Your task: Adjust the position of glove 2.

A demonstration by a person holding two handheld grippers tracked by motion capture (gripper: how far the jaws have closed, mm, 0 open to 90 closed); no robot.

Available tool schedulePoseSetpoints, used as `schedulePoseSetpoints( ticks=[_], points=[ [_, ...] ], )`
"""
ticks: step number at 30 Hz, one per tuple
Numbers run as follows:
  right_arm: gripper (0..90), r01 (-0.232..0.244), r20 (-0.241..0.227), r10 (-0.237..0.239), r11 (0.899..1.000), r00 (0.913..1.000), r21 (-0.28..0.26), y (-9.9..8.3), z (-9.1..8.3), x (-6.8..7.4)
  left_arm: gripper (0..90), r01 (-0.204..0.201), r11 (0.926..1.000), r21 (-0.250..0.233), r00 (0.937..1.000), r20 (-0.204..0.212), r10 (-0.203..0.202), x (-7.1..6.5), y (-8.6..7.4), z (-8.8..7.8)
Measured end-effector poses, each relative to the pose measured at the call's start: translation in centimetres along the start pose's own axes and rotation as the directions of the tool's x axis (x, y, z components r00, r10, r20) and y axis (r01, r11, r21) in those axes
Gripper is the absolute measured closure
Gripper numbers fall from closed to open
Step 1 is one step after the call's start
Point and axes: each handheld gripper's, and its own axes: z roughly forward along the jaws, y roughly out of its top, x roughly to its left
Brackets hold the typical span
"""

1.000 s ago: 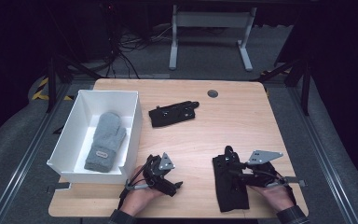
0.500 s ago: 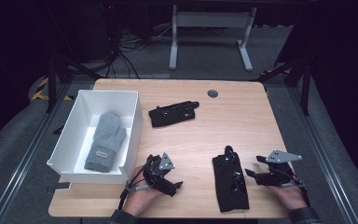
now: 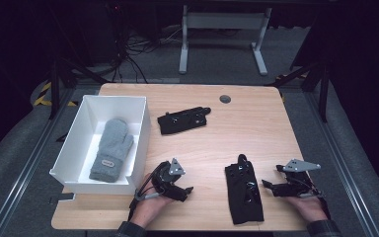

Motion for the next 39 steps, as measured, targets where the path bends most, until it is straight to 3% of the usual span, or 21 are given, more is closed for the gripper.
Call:
schedulePoseSetpoints(
  ticks=[4, 6, 14, 15, 18, 24, 33, 39],
  points=[
    [15.1, 0.0, 0.0, 0.0, 1.0, 1.0, 0.001, 0.0, 0.0, 0.0, 39.2, 0.044, 0.999, -0.009, 0.9979, 0.047, -0.043, 0.8, 1.0, 0.6],
    [15.0, 0.001, 0.0, -0.001, 1.0, 1.0, 0.001, 0.0, 0.0, 0.0, 50.3, 0.021, 0.9997, 0.015, 0.9995, 0.024, -0.021, 0.9, 1.6, 0.8],
    [14.9, 0.0, 0.0, 0.0, 1.0, 1.0, 0.0, 0.0, 0.0, 0.0, 90.0, 0.035, 0.9986, 0.039, 0.9988, -0.035, -0.033, 2.4, 4.0, 1.3],
    [15.0, 0.0, 0.0, 0.0, 1.0, 1.0, 0.0, 0.0, 0.0, 0.0, 90.0, 0.06, 0.9978, 0.03, 0.9975, -0.039, -0.059, 3.1, 4.5, 1.5],
    [14.9, 0.001, 0.0, -0.001, 1.0, 1.0, 0.0, 0.0, 0.0, 0.0, 90.0, 0.063, 0.9976, 0.03, 0.9956, -0.071, -0.061, 3.8, 5.3, 1.6],
    [15.1, 0.0, 0.0, 0.0, 1.0, 1.0, 0.0, 0.0, 0.0, 0.0, 90.0, 0.122, 0.9925, -0.013, 0.9773, -0.173, -0.122, 7.1, 7.8, 1.9],
    [15.5, -0.006, 0.006, 0.006, 1.0, 1.0, 0.0, 0.0, 0.0, 0.0, 90.0, 0.183, 0.9819, -0.048, 0.96, -0.206, -0.189, 11.3, 9.0, 3.2],
    [15.6, -0.007, 0.006, 0.007, 1.0, 1.0, 0.0, 0.0, 0.0, 0.0, 90.0, 0.194, 0.9791, -0.062, 0.9577, -0.205, -0.202, 12.6, 10.0, 4.5]
  ],
)
